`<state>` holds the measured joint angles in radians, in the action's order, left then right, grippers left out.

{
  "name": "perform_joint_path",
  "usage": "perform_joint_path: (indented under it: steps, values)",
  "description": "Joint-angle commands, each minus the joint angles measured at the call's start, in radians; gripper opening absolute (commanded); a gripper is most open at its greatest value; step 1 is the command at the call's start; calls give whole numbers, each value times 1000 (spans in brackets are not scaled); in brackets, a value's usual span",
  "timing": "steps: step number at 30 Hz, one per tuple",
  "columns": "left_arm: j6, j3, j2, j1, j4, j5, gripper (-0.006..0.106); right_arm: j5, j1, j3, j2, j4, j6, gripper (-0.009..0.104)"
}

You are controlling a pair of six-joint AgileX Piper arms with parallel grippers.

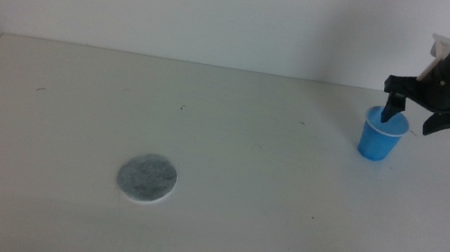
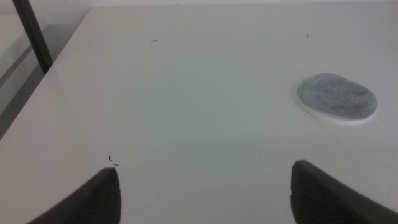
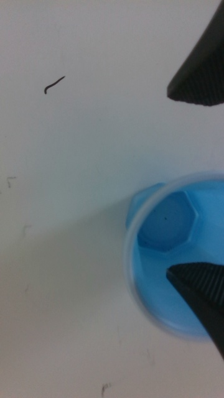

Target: Place an empty cup on a cup mat.

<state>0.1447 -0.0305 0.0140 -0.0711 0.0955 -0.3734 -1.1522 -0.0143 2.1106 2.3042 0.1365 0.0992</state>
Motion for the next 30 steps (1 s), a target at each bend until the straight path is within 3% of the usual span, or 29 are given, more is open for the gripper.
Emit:
perform_joint_path:
  steps: [1,10,19,30]
  values:
    - [4,6,13,1,1,67,105,40,1,34,-57,-7,-1,60]
    - [4,6,13,1,1,67,105,69,0,34,-18,-15,-1,38]
    - [4,6,13,1,1,67,105,80,0,34,-18,-11,-1,-1]
    - [4,6,13,1,1,67,105,29,0,34,-94,28,-2,-1]
